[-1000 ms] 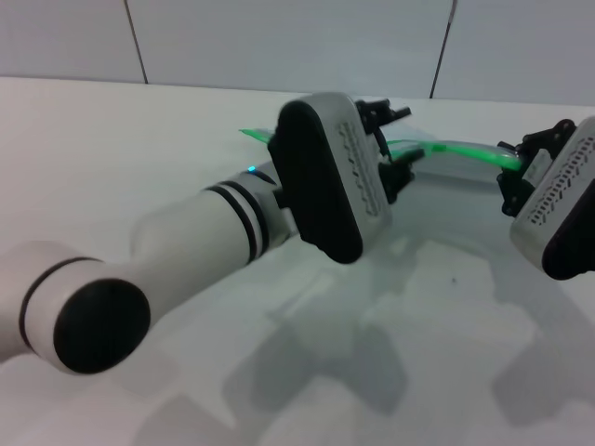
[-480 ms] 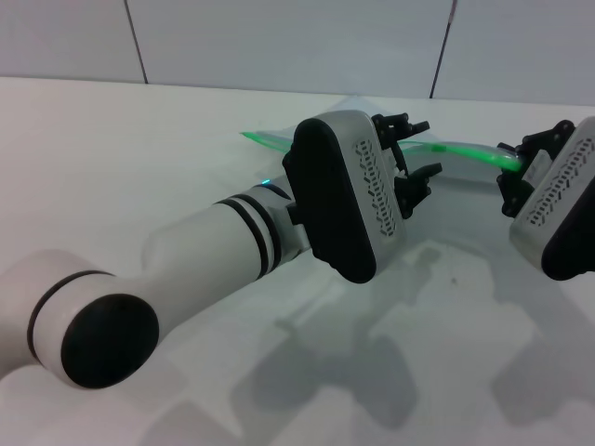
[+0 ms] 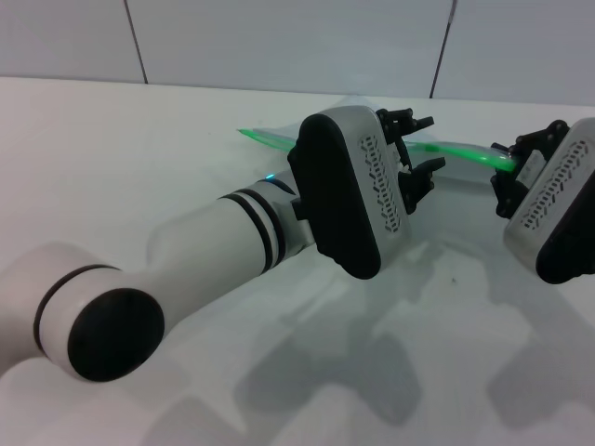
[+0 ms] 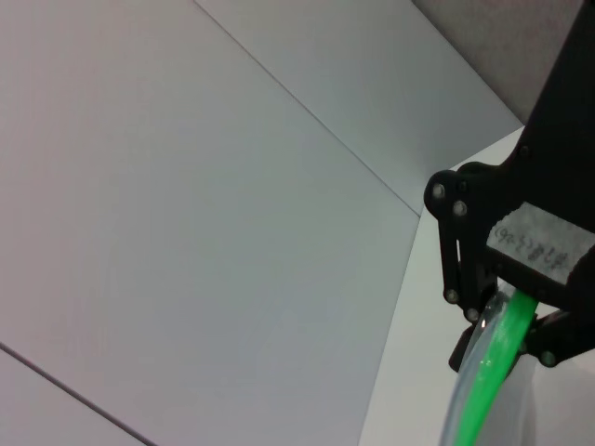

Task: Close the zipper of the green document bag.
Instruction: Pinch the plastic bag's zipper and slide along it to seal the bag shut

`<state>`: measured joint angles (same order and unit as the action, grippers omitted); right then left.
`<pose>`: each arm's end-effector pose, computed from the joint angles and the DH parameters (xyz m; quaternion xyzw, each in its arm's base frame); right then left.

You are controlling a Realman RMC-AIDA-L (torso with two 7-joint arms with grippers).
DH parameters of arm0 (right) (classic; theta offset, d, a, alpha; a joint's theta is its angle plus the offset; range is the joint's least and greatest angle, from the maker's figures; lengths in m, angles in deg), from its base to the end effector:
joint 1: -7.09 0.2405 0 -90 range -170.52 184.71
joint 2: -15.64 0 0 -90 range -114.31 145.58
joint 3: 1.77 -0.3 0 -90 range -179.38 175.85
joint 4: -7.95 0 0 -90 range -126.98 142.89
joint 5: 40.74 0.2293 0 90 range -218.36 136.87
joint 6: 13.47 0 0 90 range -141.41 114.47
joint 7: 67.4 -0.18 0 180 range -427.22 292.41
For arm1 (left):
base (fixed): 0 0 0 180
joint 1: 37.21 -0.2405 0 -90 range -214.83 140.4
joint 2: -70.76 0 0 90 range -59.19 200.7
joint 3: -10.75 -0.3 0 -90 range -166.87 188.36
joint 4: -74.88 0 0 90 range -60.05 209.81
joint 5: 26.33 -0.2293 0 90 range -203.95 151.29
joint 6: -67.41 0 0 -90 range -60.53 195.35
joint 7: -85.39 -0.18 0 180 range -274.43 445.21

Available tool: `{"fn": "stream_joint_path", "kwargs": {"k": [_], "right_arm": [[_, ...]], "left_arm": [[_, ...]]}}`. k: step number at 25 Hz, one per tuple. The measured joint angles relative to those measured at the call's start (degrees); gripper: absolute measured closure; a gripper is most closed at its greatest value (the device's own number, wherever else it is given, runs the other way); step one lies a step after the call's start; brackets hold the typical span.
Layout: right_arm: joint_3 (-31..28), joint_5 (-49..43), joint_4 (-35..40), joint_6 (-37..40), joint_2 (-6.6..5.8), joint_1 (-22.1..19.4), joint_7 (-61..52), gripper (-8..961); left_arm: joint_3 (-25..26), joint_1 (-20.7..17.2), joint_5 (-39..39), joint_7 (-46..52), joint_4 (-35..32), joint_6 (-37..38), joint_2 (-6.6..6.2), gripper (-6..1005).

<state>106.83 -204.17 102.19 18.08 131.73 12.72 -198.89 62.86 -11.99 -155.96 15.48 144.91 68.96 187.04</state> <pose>0.2227 0.3832 -0.0527 -0.8856 -0.0485 -0.0966 0.4517 -0.1300 0.4002 -0.1627 -0.8896 0.1830 -0.0759 0.4115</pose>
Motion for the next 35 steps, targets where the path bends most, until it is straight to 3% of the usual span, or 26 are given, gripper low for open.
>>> {"fn": "stream_joint_path", "kwargs": {"k": [8, 11, 35], "right_arm": [[0.53, -0.10, 0.50, 0.00, 0.00, 0.00, 0.01, 904], [0.55, -0.04, 0.57, 0.01, 0.00, 0.00, 0.06, 903], [1.32, -0.14, 0.50, 0.09, -0.09, 0.14, 0.44, 892]], "left_arm": [[0.00, 0.86, 0.02, 0.21, -1.22, 0.02, 0.09, 593], [0.00, 0.95, 0.04, 0.22, -1.34, 0.05, 0.09, 725], [-1.32, 2.71, 0.18, 0.30, -4.24, 1.76, 0.17, 743]]}}
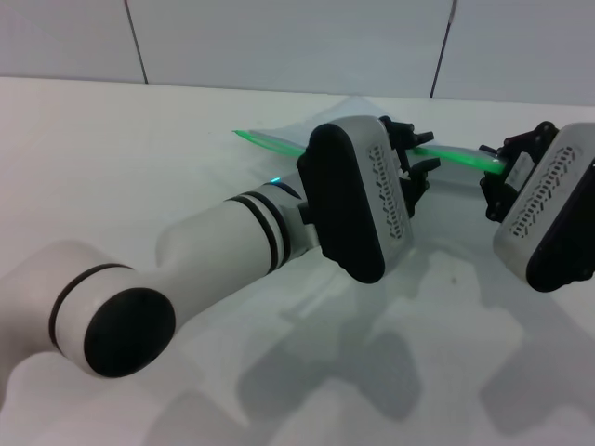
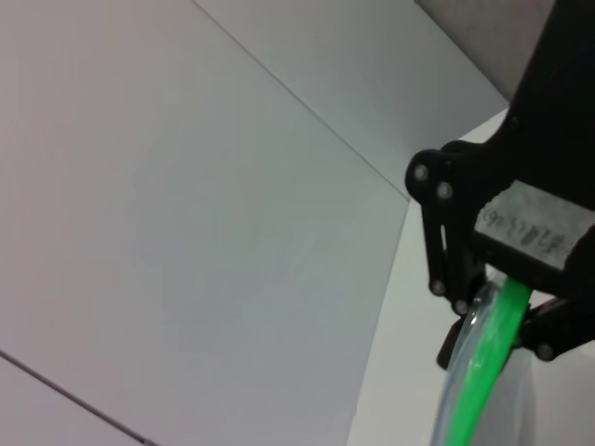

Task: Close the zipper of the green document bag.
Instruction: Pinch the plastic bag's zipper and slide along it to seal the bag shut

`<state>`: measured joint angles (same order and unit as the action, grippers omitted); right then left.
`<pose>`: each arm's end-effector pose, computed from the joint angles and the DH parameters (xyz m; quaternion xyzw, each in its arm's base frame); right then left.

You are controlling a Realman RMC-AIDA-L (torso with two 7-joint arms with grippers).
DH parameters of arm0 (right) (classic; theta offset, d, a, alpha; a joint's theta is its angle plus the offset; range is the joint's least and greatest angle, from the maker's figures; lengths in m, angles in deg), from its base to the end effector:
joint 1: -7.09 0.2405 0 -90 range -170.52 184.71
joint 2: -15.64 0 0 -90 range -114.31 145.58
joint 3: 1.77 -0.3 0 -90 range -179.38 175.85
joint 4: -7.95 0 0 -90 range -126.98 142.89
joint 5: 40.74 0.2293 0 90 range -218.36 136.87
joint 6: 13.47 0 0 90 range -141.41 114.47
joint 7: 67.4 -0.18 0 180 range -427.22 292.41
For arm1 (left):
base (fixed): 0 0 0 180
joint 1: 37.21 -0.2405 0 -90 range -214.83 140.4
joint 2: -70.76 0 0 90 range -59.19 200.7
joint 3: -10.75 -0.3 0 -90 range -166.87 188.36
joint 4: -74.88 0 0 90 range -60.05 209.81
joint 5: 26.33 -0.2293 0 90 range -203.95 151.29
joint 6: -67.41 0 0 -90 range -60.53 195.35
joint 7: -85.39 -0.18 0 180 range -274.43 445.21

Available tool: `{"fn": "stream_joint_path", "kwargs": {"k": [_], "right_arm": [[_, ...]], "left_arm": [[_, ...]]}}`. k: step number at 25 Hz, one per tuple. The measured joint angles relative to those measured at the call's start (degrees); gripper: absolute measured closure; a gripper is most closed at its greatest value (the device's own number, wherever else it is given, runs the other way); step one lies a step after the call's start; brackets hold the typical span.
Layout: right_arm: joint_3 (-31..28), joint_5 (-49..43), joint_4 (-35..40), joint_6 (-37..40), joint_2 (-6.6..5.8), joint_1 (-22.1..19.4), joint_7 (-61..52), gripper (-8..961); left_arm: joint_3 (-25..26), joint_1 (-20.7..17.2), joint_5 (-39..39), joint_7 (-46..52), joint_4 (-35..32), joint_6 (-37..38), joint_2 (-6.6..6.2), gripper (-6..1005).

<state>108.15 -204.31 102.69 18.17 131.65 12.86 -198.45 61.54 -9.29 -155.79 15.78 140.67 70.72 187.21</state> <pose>0.2161 0.3800 -0.0584 -0.8886 -0.0621 -0.0948 0.4445 -0.1355 0.4070 -0.1722 -0.8902 0.1943 -0.0618 0.4074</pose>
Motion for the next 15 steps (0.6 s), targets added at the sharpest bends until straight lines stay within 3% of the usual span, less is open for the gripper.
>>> {"fn": "stream_joint_path", "kwargs": {"k": [15], "right_arm": [[0.05, 0.08, 0.06, -0.01, 0.00, 0.48, -0.10, 886]], "left_arm": [[-0.17, 0.37, 0.00, 0.01, -1.39, 1.48, 0.12, 611]]}}
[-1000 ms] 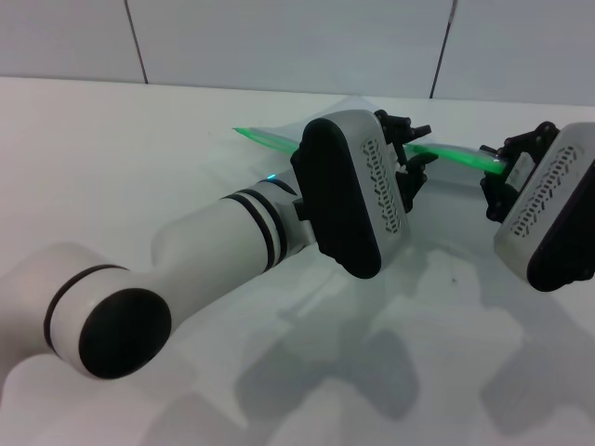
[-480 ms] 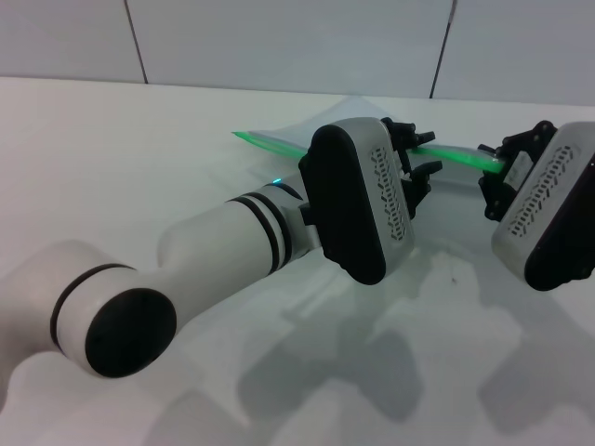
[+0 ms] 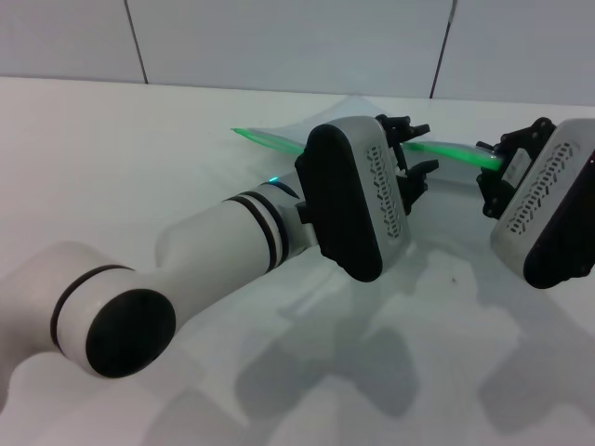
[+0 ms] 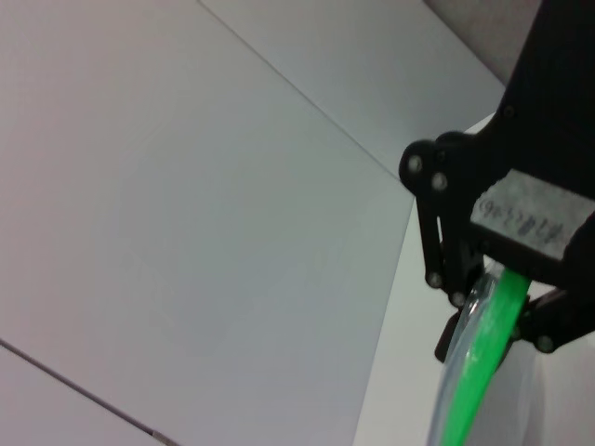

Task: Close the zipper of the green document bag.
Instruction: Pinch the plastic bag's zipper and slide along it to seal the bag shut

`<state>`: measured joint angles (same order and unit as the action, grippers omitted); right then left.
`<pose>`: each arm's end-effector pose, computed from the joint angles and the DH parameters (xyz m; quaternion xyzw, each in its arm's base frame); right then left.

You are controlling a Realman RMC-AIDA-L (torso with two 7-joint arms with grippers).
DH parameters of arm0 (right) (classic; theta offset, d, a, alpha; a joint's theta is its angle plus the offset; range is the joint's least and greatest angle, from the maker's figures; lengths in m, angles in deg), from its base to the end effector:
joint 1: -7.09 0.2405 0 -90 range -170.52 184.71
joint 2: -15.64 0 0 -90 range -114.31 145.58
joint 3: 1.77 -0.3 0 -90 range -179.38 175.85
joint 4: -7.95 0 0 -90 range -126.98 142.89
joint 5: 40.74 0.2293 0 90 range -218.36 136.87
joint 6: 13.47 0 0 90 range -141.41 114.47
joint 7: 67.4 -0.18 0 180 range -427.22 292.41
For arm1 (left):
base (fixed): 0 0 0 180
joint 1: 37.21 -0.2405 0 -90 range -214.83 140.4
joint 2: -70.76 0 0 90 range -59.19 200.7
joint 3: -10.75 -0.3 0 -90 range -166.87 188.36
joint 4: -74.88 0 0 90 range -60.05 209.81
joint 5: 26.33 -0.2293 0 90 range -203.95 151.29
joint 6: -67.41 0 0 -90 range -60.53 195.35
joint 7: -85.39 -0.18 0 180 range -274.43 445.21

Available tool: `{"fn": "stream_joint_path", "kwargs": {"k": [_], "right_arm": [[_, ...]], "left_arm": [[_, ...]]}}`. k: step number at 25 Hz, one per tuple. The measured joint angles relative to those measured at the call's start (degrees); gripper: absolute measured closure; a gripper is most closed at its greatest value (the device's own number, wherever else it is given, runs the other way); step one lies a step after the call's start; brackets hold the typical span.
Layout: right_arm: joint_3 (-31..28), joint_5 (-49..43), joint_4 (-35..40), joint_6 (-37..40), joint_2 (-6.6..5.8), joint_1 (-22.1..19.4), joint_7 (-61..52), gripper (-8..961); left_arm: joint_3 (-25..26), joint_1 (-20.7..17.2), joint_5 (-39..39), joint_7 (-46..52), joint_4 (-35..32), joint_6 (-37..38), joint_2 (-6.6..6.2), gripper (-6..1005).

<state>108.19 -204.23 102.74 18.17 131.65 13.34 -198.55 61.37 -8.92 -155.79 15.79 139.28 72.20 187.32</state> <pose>0.2124 0.3817 -0.0585 -0.8886 -0.0650 -0.0917 0.4447 -0.1390 0.4103 -0.1722 -0.8870 0.1948 -0.0590 0.4144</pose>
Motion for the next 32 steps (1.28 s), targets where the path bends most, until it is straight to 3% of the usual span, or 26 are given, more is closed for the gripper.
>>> {"fn": "stream_joint_path", "kwargs": {"k": [23, 32], "right_arm": [[0.68, -0.17, 1.61, 0.57, 0.00, -0.45, 0.07, 876], [0.68, -0.26, 1.63, 0.62, 0.00, -0.30, 0.10, 872]], "left_arm": [[-1.50, 0.71, 0.00, -0.03, -1.63, 3.39, 0.21, 627], [-1.67, 0.70, 0.01, 0.06, -1.73, 4.05, 0.25, 788]]}}
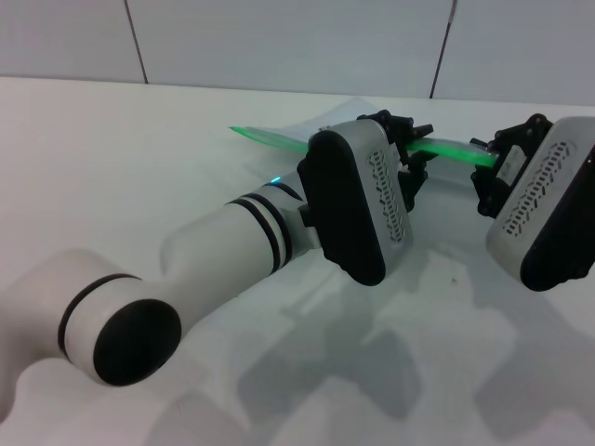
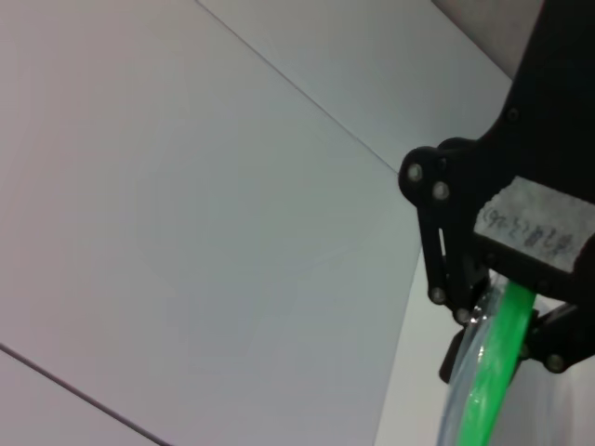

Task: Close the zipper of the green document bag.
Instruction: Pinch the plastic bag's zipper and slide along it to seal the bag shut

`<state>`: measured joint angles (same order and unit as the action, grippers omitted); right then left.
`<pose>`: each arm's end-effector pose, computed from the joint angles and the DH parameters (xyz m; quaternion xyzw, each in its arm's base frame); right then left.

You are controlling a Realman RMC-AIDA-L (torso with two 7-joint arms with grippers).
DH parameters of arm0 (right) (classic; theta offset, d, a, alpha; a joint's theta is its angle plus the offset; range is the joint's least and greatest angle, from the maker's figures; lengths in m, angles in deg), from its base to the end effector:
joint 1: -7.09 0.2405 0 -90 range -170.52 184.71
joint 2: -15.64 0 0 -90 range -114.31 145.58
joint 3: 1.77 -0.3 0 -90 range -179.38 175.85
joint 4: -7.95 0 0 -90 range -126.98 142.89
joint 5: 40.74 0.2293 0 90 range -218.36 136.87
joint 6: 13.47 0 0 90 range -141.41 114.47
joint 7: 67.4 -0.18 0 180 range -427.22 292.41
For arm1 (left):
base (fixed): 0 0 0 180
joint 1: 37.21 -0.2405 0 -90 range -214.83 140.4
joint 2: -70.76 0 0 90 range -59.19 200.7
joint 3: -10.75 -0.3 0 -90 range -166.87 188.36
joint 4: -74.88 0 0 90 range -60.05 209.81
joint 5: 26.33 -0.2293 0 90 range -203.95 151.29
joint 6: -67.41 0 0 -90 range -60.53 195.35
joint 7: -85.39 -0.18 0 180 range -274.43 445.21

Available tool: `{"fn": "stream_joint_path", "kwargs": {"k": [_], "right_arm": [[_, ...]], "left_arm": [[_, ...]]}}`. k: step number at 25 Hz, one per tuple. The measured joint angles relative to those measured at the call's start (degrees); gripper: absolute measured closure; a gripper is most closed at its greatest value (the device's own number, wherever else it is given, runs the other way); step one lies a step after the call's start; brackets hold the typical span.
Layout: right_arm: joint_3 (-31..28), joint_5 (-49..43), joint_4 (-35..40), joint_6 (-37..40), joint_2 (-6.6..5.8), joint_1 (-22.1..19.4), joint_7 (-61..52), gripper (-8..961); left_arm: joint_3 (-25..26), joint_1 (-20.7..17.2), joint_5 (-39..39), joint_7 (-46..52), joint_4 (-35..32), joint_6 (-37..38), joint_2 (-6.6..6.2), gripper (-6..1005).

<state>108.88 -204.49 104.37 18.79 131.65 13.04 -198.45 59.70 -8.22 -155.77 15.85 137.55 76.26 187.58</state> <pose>0.2043 0.3781 -0.0586 -0.8891 -0.0737 -0.0874 0.4432 -0.1365 0.4105 -0.1745 -0.8781 0.2050 -0.0668 0.4271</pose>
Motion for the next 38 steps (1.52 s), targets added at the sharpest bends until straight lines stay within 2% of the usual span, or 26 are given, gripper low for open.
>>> {"fn": "stream_joint_path", "kwargs": {"k": [5, 15, 38], "right_arm": [[-0.02, -0.02, -0.31, 0.01, 0.00, 0.17, 0.00, 869], [-0.42, -0.09, -0.79, 0.01, 0.00, 0.30, 0.01, 865], [-0.63, -0.10, -0.26, -0.20, 0.08, -0.04, -0.22, 855]], "left_arm": [[-0.41, -0.12, 0.70, 0.02, -0.01, 0.04, 0.09, 791], [-0.44, 0.01, 2.79, -0.02, -0.83, 0.06, 0.08, 865], [-0.48, 0.01, 2.98, -0.08, -1.37, 0.12, 0.00, 889]]}}
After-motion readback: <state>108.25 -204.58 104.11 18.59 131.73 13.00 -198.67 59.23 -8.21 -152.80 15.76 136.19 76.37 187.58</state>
